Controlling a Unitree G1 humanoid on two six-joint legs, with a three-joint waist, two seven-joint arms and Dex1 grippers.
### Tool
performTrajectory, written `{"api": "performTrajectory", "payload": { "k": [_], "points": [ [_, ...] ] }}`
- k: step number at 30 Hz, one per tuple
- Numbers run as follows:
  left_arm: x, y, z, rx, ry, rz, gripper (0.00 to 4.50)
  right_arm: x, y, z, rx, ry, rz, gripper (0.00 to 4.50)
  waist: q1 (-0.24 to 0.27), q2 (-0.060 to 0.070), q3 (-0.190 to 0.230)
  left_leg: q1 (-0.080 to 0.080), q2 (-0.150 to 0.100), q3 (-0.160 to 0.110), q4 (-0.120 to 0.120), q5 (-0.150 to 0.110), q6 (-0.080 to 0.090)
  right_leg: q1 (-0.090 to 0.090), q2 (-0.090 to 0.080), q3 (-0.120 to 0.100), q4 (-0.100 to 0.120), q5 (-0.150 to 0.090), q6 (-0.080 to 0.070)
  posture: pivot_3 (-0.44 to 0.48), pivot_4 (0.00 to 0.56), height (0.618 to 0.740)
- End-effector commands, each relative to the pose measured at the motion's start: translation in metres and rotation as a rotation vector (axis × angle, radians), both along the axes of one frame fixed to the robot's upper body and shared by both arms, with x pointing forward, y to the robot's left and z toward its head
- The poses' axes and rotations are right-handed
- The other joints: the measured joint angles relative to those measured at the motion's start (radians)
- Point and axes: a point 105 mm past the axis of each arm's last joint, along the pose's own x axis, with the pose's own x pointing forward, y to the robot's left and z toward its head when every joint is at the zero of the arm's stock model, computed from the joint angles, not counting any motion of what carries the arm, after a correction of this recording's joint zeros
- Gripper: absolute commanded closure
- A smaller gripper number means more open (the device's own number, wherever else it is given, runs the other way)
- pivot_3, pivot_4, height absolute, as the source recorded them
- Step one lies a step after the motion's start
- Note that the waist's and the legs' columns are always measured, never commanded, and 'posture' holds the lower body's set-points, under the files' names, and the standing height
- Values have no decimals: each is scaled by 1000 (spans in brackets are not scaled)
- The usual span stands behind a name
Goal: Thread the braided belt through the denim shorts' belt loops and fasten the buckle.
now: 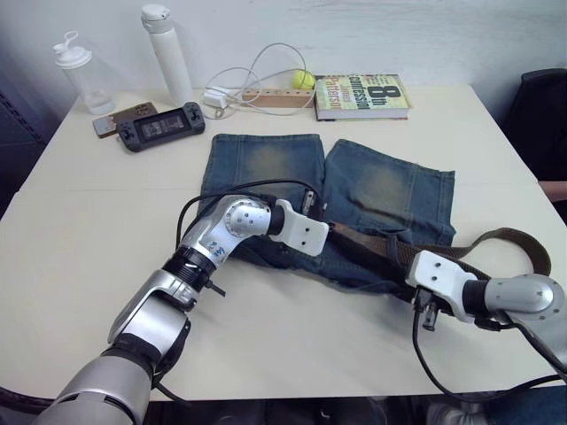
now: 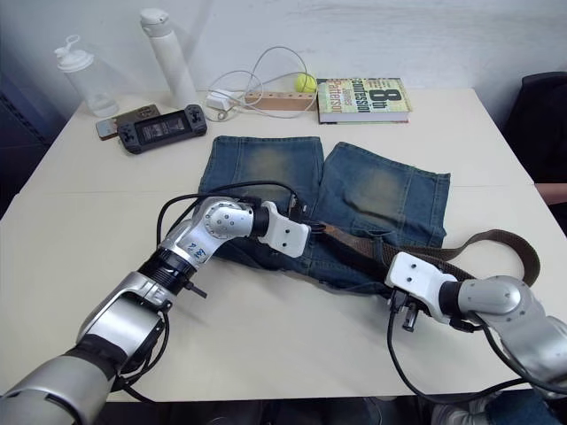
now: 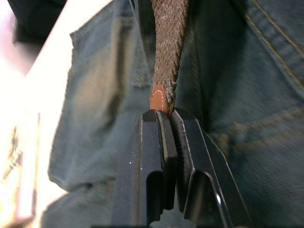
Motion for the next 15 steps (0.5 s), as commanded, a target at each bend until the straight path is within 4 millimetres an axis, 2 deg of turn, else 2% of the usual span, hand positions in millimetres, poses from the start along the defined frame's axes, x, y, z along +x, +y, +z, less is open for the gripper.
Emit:
{"api": "performTrajectory", "payload": {
  "k": [1, 6, 8, 11, 15],
  "points": [
    [1, -5, 1, -40, 55, 59, 4451, 3, -24, 0, -5, 24, -108, 4500, 3, 0, 0, 0, 0, 0, 0, 0, 0, 0, 0, 0, 0, 0, 0, 0, 150, 740],
    [-4, -25, -13, -48, 156, 93, 4451, 5, -39, 8, 38, 40, -153, 4500, 20, 0, 0, 0, 0, 0, 1, 0, 1, 1, 0, 0, 0, 0, 1, 0, 150, 740],
    [-5, -35, -20, -77, 248, 127, 4451, 5, -38, 9, 58, 42, -152, 4500, 24, 0, 0, 0, -1, 0, 1, 0, 1, 1, 0, 0, 0, 1, 1, 0, 150, 740],
    [-7, -39, -22, -108, 328, 151, 4451, 4, -35, 10, 88, 52, -143, 4500, 24, 0, 0, 0, -1, 0, 1, 0, 1, 1, 0, 0, 0, 1, 1, 0, 150, 740],
    [-16, -32, 0, -250, 529, 138, 2851, 4, -40, 14, 84, 45, -146, 4500, 20, 0, 0, 0, 0, 0, 1, 0, 1, 0, 0, 0, 1, 1, 1, 0, 150, 740]
  ]
}}
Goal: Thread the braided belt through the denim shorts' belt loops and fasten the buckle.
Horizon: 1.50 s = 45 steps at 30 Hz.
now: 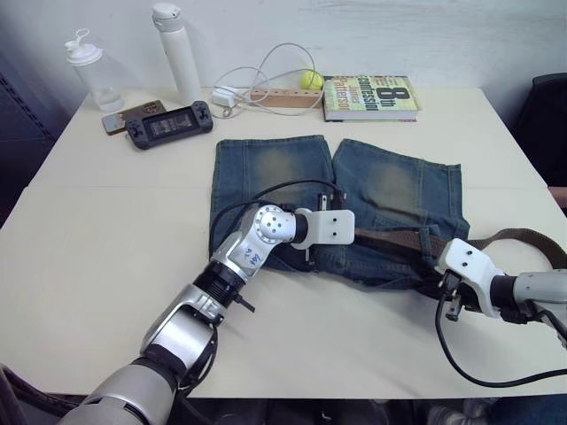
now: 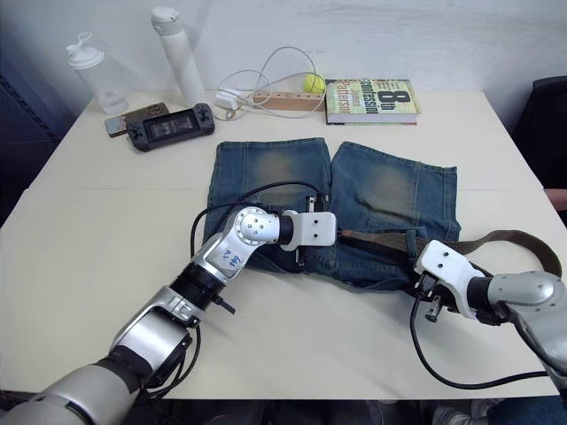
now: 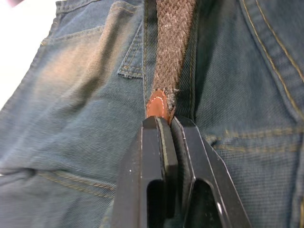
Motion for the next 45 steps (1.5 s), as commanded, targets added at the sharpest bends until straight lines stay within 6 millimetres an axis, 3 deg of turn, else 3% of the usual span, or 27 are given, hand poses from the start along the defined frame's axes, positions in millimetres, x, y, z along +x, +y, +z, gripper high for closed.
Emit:
{"api": "performTrajectory", "payload": {
  "k": [1, 6, 7, 13, 18, 21, 22, 24, 26, 29, 31, 32, 34, 35, 37, 42, 45],
  "points": [
    [-14, 8, 23, -138, 185, -39, 2397, 2, -14, 10, -20, -30, -20, 4500, -2, 0, 0, 0, 0, 0, 0, 0, 0, 0, 0, 0, 1, 0, 0, 0, 150, 740],
    [-35, 42, 60, -278, 407, -111, 208, -3, -30, 16, -73, -47, 100, 4500, -5, 1, 0, -1, 0, 0, 0, 0, 0, -1, 0, 0, 3, 0, 0, 0, 150, 740],
    [-36, 47, 67, -319, 430, -113, 75, -3, -38, 14, -119, -61, 131, 4500, -5, 1, 0, 0, 0, 0, 0, 0, 0, -1, 0, 0, 3, 0, 0, 0, 150, 740],
    [-34, 61, 69, -379, 509, -63, 75, 2, -75, 10, -228, -93, 233, 4500, -8, 1, 0, 1, 0, 0, 1, 0, 0, 1, 0, -1, -2, 0, 0, 0, 150, 740],
    [-47, 49, 67, -380, 553, -113, 75, 16, -106, 19, -417, -166, 309, 4500, -27, 3, 0, 1, 0, 0, 0, 0, 0, 0, 0, -1, -2, 0, 0, 0, 150, 740],
    [-51, 43, 66, -384, 551, -131, 75, 26, -114, 24, -450, -208, 308, 4500, -35, 4, 0, 1, 0, 1, 0, 0, 0, 0, 0, 0, -2, 0, 0, 0, 150, 740],
    [-51, 42, 65, -377, 536, -129, 0, 28, -116, 28, -461, -220, 304, 3824, -36, 4, 0, 1, 1, 1, 0, 0, -1, 0, 0, 0, -2, 0, 0, 0, 150, 740],
    [-52, 41, 65, -392, 536, -123, 0, 27, -119, 33, -462, -200, 302, 3385, -42, 5, 0, 1, 1, 1, 0, 0, -1, 0, 0, 0, -2, 0, -1, 0, 150, 740],
    [-51, 43, 65, -398, 537, -117, 0, 28, -115, 47, -445, -226, 314, 2464, -49, 5, 0, 1, 1, 1, 0, 0, -1, 0, 0, 0, -1, -1, -1, 0, 150, 740],
    [-52, 47, 62, -393, 538, -108, 0, 26, -108, 80, -439, -261, 314, 935, -54, 9, 0, 1, 1, 1, 0, 0, -1, -1, 0, 1, 0, -1, -1, 0, 150, 740],
    [-53, 49, 62, -394, 537, -105, 0, 22, -109, 105, -439, -269, 264, 168, -55, 12, 0, 1, 1, 2, 0, 0, -1, -2, 1, 1, 1, -1, -1, 0, 150, 740],
    [-53, 49, 62, -396, 535, -101, 0, 20, -111, 113, -439, -267, 231, 26, -54, 12, 0, 0, 1, 2, 0, 0, -1, -3, 1, 1, 2, -1, -2, 0, 150, 740],
    [-52, 52, 65, -412, 521, -85, 0, 22, -107, 132, -321, -329, 123, 26, -53, 12, 0, 0, 2, 2, 0, 0, -2, -4, 1, 1, 2, -1, -2, 0, 150, 740],
    [-51, 53, 66, -421, 513, -70, 0, 25, -102, 138, -169, -355, 21, 26, -52, 12, 0, 0, 2, 2, 0, 0, -2, -3, 1, 1, 2, -1, -3, 0, 150, 740],
    [-50, 55, 68, -430, 505, -54, 0, 25, -97, 140, 11, -345, -99, 26, -52, 11, 0, 0, 2, 2, 0, 0, -2, -3, 1, 1, 2, -1, -3, 0, 150, 740],
    [-52, 63, 67, -434, 496, -6, 0, 33, -69, 109, 490, -299, -479, 26, -47, 9, -1, 0, 3, 0, 1, -1, -2, -2, 1, 1, 5, -1, -3, 0, 150, 740],
    [-50, 66, 67, -447, 485, 28, 0, 40, -60, 90, 887, -103, -671, 26, -51, 9, -1, 0, 2, 1, 1, -1, -2, -3, 0, 2, 4, -1, -3, 0, 150, 740]
  ]
}}
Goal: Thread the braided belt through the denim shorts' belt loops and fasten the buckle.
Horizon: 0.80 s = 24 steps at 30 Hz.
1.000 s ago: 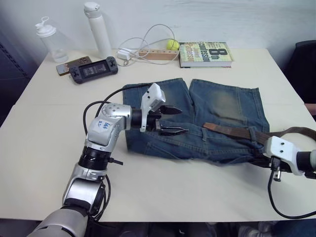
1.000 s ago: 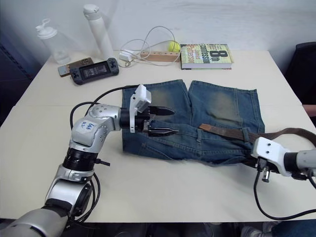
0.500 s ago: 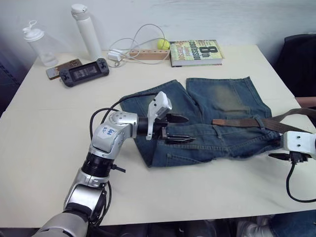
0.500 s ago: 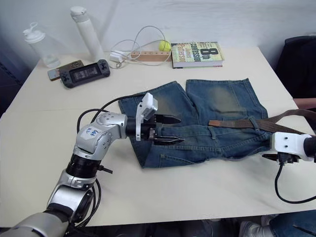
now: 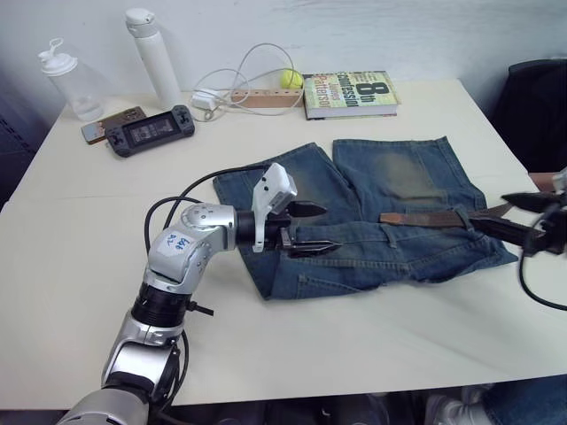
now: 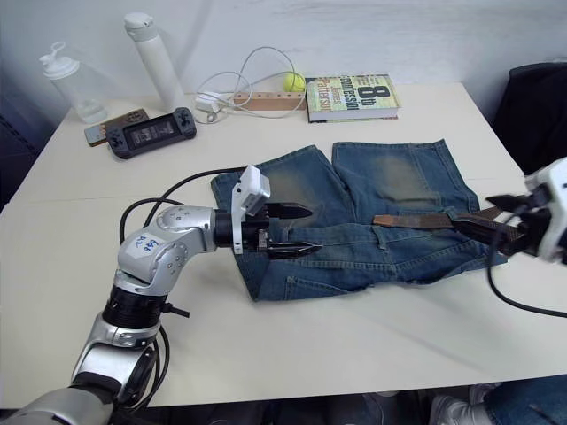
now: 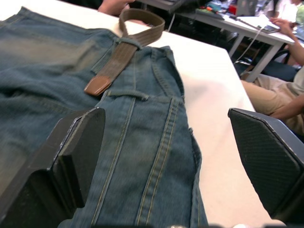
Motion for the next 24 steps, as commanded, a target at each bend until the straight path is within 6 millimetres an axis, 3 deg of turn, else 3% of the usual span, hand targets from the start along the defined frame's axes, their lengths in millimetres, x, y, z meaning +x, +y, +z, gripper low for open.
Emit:
{"api": "performTrajectory", "payload": {
  "k": [1, 5, 8, 14, 19, 24],
  "points": [
    [-4, 2, 11, -27, -43, 18, 0, 2, 5, 2, 390, 95, -129, 26, -3, 1, 0, 0, 0, 1, 0, 0, 0, 0, 0, 0, 0, 0, 0, 0, 150, 740],
    [-4, 2, 13, -34, -36, 40, 0, 8, 20, -22, 644, 194, -174, 26, -2, 1, -1, 0, 0, 0, -1, 0, 0, -2, 0, 0, 5, 0, 0, 0, 150, 740],
    [-4, 4, 12, -31, -32, 57, 0, 14, 24, -27, 758, 203, -187, 26, -4, 1, -1, -1, -1, 1, -1, 0, 0, -3, 0, 0, 6, 0, 0, 0, 150, 740],
    [-2, 9, 13, -32, -27, 100, 0, 21, 28, -43, 862, 267, -234, 26, -10, 3, -1, -1, -2, 2, -1, 0, 1, -5, -2, 1, 10, 0, 0, 0, 150, 740],
    [0, 10, 13, -30, -29, 115, 0, 28, 28, -41, 936, 270, -252, 26, -14, 3, -2, -1, -2, 3, -1, 1, 1, -6, -2, 2, 12, -1, -1, 0, 150, 740],
    [0, 10, 13, -25, -30, 119, 0, 39, 41, -40, 978, 280, -226, 26, -20, 3, -2, -1, -2, 3, -1, 1, 1, -7, -2, 2, 12, -1, -1, 0, 150, 740]
  ]
}}
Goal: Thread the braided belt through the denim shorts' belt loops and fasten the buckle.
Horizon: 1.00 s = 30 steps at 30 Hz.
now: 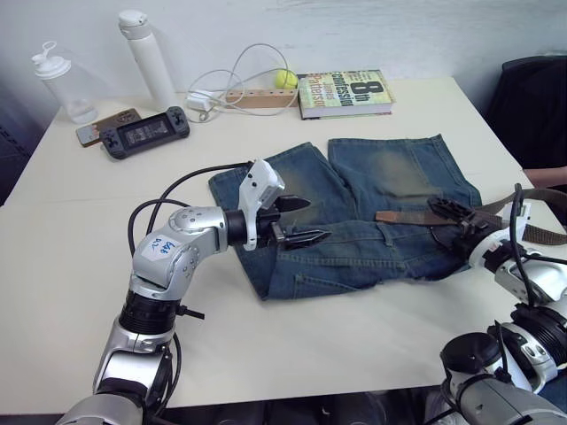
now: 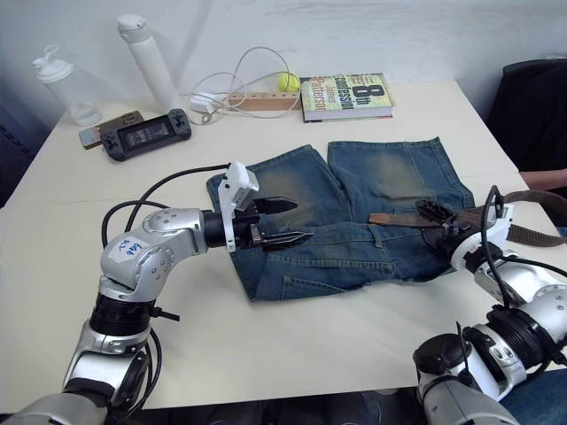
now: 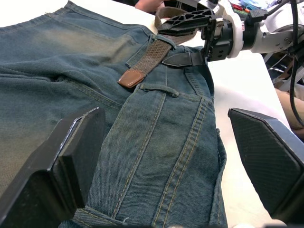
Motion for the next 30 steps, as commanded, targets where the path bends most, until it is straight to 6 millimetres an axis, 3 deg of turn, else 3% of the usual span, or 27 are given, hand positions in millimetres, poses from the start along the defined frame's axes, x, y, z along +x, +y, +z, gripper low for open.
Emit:
{"api": "performTrajectory", "payload": {
  "k": [1, 6, 10, 13, 18, 21, 30],
  "points": [
    [-6, -1, 10, -14, -45, -16, 0, 7, 8, 6, 34, -32, 5, 26, -3, 0, 0, 0, 0, 0, 0, 0, 0, 0, 0, 0, 0, 0, 0, 0, 150, 740],
    [-4, 1, 10, -9, -44, -1, 0, 13, 19, 1, 48, -16, 24, 26, -15, 0, 0, 0, 0, 0, 0, 0, 0, -1, 0, 0, 1, 0, 0, 0, 150, 740],
    [-4, 2, 10, -12, -41, 6, 0, 21, 21, -17, 77, 22, 3, 26, -18, 0, -1, 0, 0, 0, 0, 0, 0, -1, 0, 0, 1, 0, 0, 0, 150, 740],
    [-4, 1, 5, -2, -31, 8, 0, 25, 17, -31, 79, 50, -17, 802, -19, -2, -4, 1, 0, 0, 0, 0, 0, -1, 0, -1, 2, 0, -1, 0, 150, 740],
    [-2, 2, 1, 11, -22, 8, 0, 29, 18, -38, 50, 55, 22, 3089, -19, -4, -5, 1, 0, 1, 0, 0, 0, 0, 0, 0, 1, 0, -1, 0, 150, 740],
    [1, 2, 1, 13, -21, 13, 0, 28, 11, -29, 18, 24, 37, 4482, -19, -11, -12, 2, 1, 1, 0, 0, 0, 1, 1, -1, 0, 0, -1, 0, 150, 740],
    [-2, 2, -7, 75, -28, -11, 0, -4, -24, 21, -55, -117, 171, 4482, 5, -7, -12, 0, 0, 0, -1, 0, 0, 1, 0, -1, -3, 0, 0, 0, 150, 740]
  ]
}}
